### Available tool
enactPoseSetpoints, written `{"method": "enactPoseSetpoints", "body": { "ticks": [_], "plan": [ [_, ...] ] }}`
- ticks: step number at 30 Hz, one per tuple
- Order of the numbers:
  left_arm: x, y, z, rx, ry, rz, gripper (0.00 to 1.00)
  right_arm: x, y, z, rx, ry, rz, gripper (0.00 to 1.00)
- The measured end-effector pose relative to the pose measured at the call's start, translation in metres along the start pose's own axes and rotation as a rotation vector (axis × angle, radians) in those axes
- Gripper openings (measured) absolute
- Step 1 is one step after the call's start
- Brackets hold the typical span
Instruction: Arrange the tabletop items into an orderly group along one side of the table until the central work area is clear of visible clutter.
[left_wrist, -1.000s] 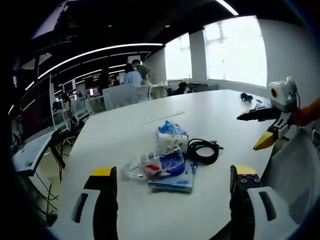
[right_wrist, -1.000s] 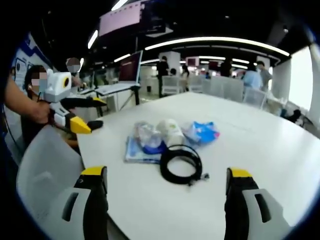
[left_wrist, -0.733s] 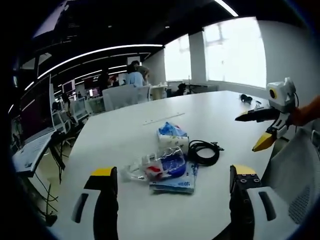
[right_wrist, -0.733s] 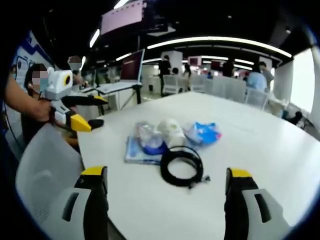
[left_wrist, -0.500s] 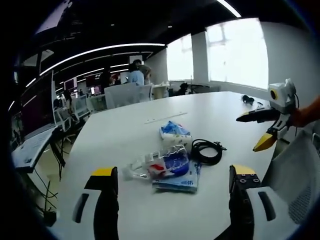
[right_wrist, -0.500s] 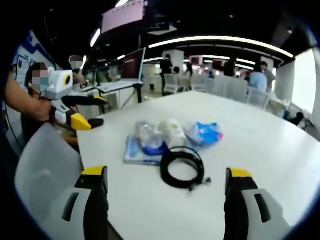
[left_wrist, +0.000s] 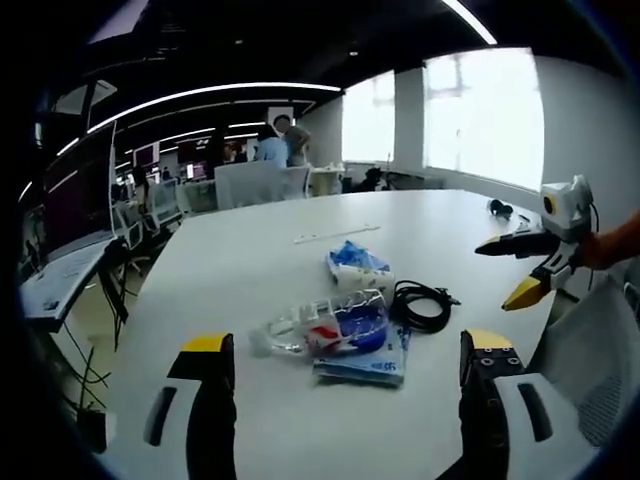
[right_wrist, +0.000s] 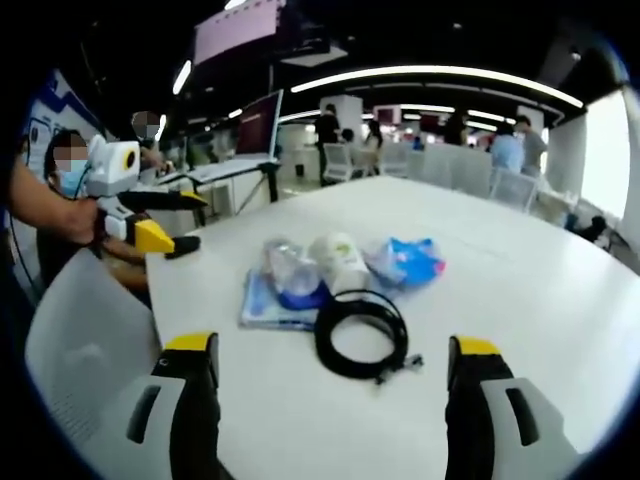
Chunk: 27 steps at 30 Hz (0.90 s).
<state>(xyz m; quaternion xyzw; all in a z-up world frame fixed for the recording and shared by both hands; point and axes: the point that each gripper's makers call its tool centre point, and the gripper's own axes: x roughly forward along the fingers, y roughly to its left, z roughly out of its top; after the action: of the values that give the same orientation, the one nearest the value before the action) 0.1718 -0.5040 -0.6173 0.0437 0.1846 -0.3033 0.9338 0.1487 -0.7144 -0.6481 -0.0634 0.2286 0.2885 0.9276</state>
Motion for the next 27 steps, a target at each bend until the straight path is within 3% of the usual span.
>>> {"method": "enactPoseSetpoints", "body": {
  "ticks": [14,21,27],
  "plan": [
    [0.002,0.004,-0.011,-0.012,0.012,-0.026,0.92,0.003,0.008,0.016,-0.041,0.006,0.007,0.88],
    [0.006,0.008,-0.013,-0.030,0.016,-0.025,0.90,0.010,0.015,0.018,-0.069,0.028,0.043,0.83],
    [0.011,0.011,-0.012,-0.049,0.019,-0.016,0.90,0.023,0.021,0.017,-0.082,0.078,0.100,0.73]
  ]
}}
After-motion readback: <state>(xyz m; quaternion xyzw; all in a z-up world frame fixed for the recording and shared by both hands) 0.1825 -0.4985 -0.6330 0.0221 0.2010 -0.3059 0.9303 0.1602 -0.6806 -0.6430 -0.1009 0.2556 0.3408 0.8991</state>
